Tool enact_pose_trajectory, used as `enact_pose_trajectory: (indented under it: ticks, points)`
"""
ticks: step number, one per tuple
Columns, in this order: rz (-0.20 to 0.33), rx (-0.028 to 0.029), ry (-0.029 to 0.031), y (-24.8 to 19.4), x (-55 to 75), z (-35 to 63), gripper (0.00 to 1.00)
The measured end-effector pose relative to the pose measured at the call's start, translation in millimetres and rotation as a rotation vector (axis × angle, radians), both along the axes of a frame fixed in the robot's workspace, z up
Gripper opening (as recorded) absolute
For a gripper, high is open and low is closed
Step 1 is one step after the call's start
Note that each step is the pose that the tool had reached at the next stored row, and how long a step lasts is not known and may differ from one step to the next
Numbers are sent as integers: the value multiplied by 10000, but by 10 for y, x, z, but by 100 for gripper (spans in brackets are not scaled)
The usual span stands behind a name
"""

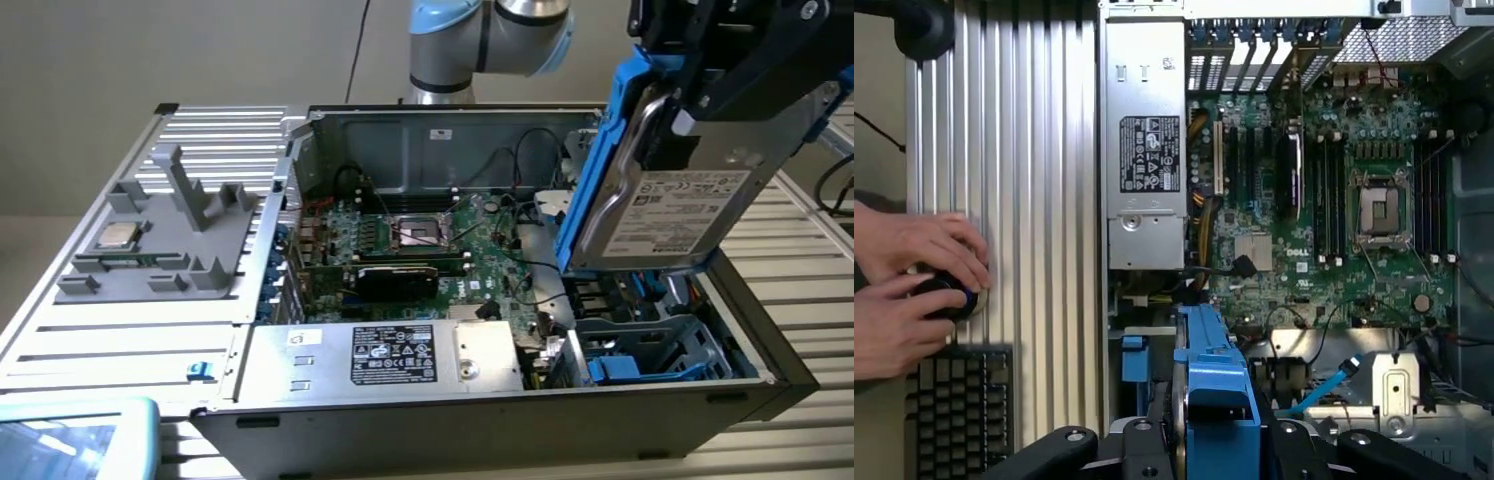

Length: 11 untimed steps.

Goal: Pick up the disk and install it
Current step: 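Pick up the disk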

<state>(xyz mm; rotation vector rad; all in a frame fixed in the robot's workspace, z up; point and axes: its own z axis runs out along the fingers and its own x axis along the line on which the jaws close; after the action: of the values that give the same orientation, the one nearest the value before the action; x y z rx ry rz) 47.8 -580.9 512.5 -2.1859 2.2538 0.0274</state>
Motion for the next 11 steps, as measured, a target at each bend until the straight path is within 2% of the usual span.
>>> enact_pose_trajectory:
  ticks: [4, 8, 11]
  points:
    - [0, 1, 9, -70, 147, 1, 37]
    - [1, -3, 10, -105, 314, 1, 37]
    - [1, -11, 11, -141, 342, 0, 37]
